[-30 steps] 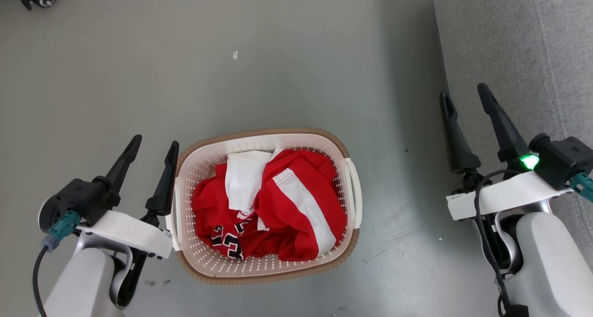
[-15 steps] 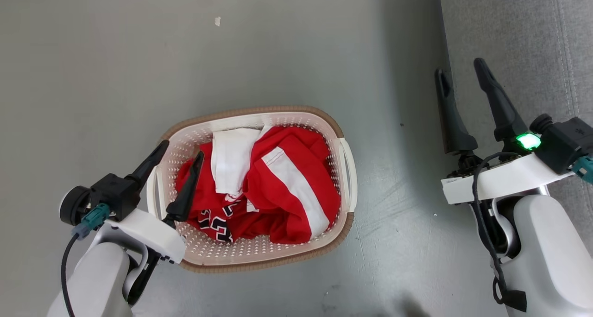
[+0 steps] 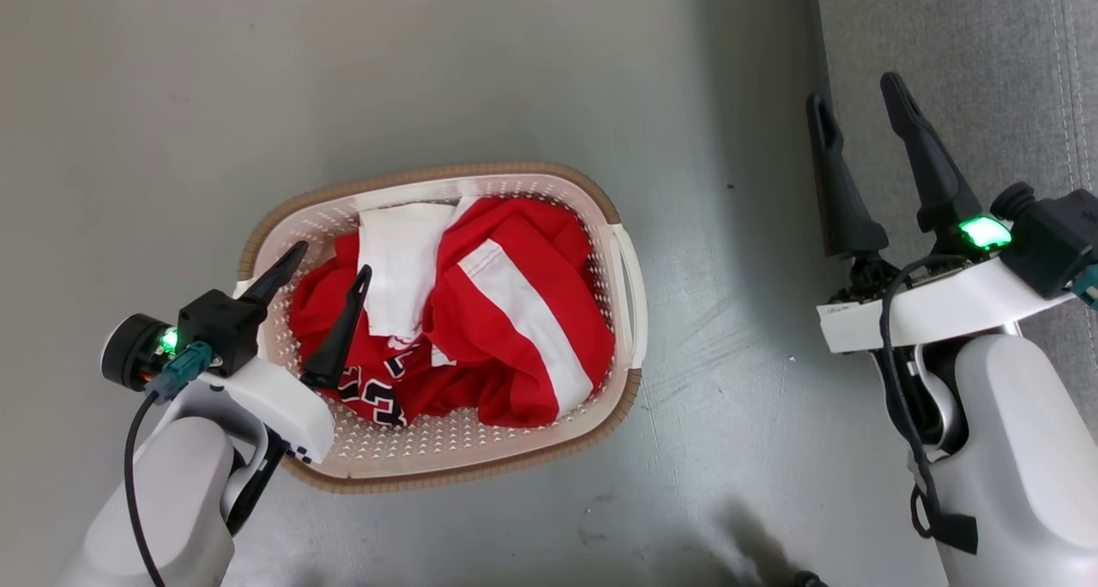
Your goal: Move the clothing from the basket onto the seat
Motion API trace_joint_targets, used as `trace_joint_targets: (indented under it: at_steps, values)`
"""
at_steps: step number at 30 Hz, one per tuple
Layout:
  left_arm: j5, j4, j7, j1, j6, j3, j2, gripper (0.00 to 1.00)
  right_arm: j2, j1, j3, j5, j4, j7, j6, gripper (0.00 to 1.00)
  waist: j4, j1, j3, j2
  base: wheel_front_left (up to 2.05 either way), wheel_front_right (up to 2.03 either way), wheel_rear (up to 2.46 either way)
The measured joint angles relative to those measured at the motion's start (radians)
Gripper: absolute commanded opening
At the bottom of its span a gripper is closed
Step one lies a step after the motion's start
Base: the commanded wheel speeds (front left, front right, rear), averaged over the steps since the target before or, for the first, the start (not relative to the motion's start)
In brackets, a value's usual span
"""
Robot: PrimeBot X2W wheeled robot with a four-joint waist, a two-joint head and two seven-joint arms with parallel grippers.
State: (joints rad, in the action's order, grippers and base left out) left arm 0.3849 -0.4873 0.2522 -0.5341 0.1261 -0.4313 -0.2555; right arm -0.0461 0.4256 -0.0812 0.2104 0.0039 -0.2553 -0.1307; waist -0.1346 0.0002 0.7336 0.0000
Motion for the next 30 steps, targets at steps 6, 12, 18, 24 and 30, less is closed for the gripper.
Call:
trace_joint_targets:
  at_steps: [6,12,18,24,30]
  values:
    - [-0.002,-0.058,0.000,-0.019,0.000,-0.039,0.001,1.00,0.000,0.035,-0.004,0.010,-0.011,0.000,0.000,1.00,-0.018,0.0000,0.033,0.0000,0.00,0.00,0.00]
    - [0.002,-0.108,-0.005,-0.065,0.000,-0.051,0.006,1.00,0.000,0.035,-0.007,0.019,-0.022,0.000,0.000,1.00,-0.037,0.0000,0.064,0.0000,0.00,0.00,0.00]
    - [0.003,-0.144,-0.005,-0.106,0.000,-0.064,0.006,1.00,0.000,0.062,-0.019,0.028,-0.029,0.000,0.000,1.00,-0.054,0.0000,0.093,0.0000,0.00,0.00,0.00]
    - [0.012,-0.187,-0.006,-0.144,0.000,-0.074,0.009,1.00,0.000,0.075,-0.026,0.046,-0.031,0.000,0.000,1.00,-0.069,0.0000,0.120,0.0000,0.00,0.00,0.00]
    - [0.012,-0.226,-0.019,-0.174,0.000,-0.093,0.009,1.00,0.000,0.076,-0.028,0.049,-0.031,0.000,0.000,1.00,-0.081,0.0000,0.142,0.0000,0.00,0.00,0.00]
